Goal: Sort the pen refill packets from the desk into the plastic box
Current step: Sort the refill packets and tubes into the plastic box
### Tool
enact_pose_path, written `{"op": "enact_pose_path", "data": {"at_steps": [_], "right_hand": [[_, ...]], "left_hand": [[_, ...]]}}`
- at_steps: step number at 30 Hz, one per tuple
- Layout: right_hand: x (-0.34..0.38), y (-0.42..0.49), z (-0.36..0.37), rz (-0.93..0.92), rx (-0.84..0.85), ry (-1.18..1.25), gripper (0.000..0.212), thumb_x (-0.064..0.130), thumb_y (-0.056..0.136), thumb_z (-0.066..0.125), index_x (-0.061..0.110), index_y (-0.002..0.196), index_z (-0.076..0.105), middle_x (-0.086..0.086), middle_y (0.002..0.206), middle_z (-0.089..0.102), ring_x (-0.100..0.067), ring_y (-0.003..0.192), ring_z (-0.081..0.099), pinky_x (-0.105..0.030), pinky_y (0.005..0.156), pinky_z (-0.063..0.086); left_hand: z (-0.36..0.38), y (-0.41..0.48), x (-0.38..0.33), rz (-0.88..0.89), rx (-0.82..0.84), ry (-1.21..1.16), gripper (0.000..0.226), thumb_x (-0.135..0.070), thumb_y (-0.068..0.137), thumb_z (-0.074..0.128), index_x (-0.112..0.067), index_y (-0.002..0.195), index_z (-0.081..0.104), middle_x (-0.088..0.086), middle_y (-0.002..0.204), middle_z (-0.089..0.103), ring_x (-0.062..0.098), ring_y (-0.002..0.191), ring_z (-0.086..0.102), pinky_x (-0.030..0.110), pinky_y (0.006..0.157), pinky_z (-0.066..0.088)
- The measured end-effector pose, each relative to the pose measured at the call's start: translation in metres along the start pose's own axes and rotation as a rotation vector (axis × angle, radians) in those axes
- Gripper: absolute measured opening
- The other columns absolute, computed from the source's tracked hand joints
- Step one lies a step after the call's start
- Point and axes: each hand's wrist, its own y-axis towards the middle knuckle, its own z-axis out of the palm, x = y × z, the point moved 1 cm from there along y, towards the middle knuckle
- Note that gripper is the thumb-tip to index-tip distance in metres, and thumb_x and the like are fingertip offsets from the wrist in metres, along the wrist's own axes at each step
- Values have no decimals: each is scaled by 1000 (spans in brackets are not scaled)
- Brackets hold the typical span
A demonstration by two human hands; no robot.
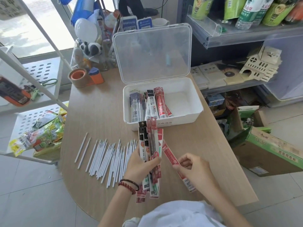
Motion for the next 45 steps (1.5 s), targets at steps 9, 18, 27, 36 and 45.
{"op": "enact_pose_path", "data": {"at_steps": [9, 18, 27, 36, 45], "right_hand": [[77, 45, -47, -249, -90, 394, 25, 32, 78, 77, 23, 90, 57, 6, 83, 73, -4, 73, 69, -14, 61, 50], [96, 152, -53, -302, -108, 253, 13, 22, 87, 72, 24, 96, 63, 4, 94, 71, -11, 87, 68, -23, 74, 53], [89, 182, -34, -232, -130, 121, 18, 15, 85, 73, 21, 101, 68, 3, 95, 70, -6, 82, 65, -19, 73, 53], [86, 189, -27, -175, -53, -175, 35, 41, 82, 73, 30, 115, 66, 9, 108, 66, -11, 94, 64, -27, 76, 48], [102, 166, -31, -428, -62, 179, 13, 43, 86, 68, 33, 94, 69, 18, 90, 71, 4, 79, 64, -12, 71, 50]], "left_hand": [[-40, 46, -74, 203, -129, -60, 41, -19, 74, 77, -12, 109, 57, -2, 94, 70, 8, 81, 68, 22, 68, 55], [-32, 96, -102, 383, -183, -145, 36, -16, 75, 77, -17, 105, 57, -6, 93, 69, -1, 76, 67, 12, 60, 54], [-35, 115, -84, 246, -222, -284, 34, -16, 74, 77, -14, 102, 58, 6, 99, 69, 12, 82, 67, 21, 66, 55], [-32, 111, -85, 319, -238, -249, 23, -19, 76, 75, -25, 86, 56, -5, 85, 68, 4, 74, 66, 11, 56, 50], [-33, 109, -86, 327, -257, -287, 27, -22, 77, 75, -19, 99, 60, -4, 90, 70, 8, 79, 68, 14, 59, 51]]}}
